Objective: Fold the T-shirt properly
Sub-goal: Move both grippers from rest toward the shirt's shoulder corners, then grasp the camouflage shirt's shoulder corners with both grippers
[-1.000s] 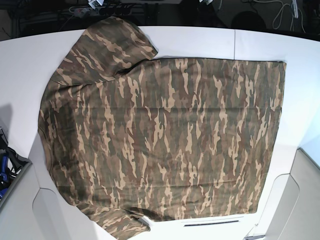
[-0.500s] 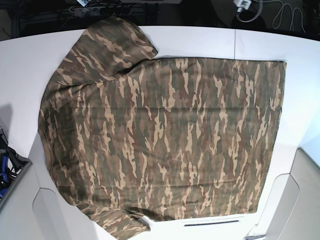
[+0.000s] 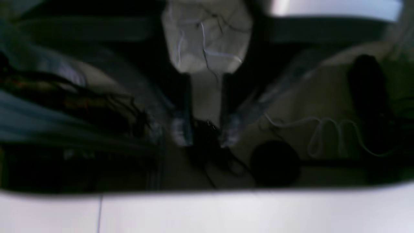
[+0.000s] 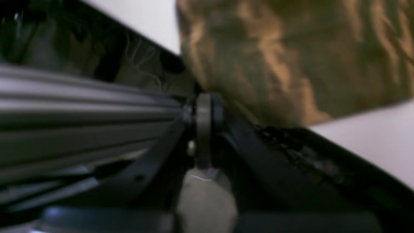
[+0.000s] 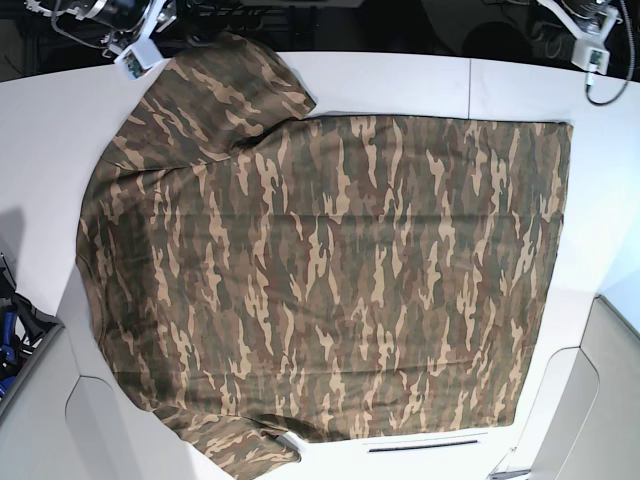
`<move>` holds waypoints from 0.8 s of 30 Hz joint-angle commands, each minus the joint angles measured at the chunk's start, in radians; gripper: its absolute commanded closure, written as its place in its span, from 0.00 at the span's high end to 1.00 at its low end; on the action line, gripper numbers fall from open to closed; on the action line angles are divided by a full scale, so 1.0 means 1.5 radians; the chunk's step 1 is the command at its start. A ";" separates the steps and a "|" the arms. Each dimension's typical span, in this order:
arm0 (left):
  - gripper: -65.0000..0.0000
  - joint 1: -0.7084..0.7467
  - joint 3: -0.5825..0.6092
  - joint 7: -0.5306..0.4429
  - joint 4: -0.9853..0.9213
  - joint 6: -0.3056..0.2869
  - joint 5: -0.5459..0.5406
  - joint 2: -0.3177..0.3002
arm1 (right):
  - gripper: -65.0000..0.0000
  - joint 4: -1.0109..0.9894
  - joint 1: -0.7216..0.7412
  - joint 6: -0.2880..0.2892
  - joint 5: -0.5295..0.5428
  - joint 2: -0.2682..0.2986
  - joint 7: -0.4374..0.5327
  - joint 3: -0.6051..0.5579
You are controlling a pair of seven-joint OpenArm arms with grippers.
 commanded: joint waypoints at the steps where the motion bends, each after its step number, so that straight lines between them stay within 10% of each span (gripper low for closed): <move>1: 0.39 0.008 -0.019 -0.008 0.016 -0.003 -0.018 -0.004 | 0.12 0.014 0.004 0.002 0.035 -0.002 -0.006 0.030; 13: 0.60 -0.038 -0.074 -0.012 0.028 0.002 -0.044 -0.069 | 0.57 -0.006 0.063 -0.080 0.047 -0.026 -0.049 0.199; 24: 0.61 -0.135 -0.074 -0.012 -0.090 0.006 -0.074 -0.158 | 0.59 -0.135 0.128 -0.073 0.066 -0.026 -0.049 0.191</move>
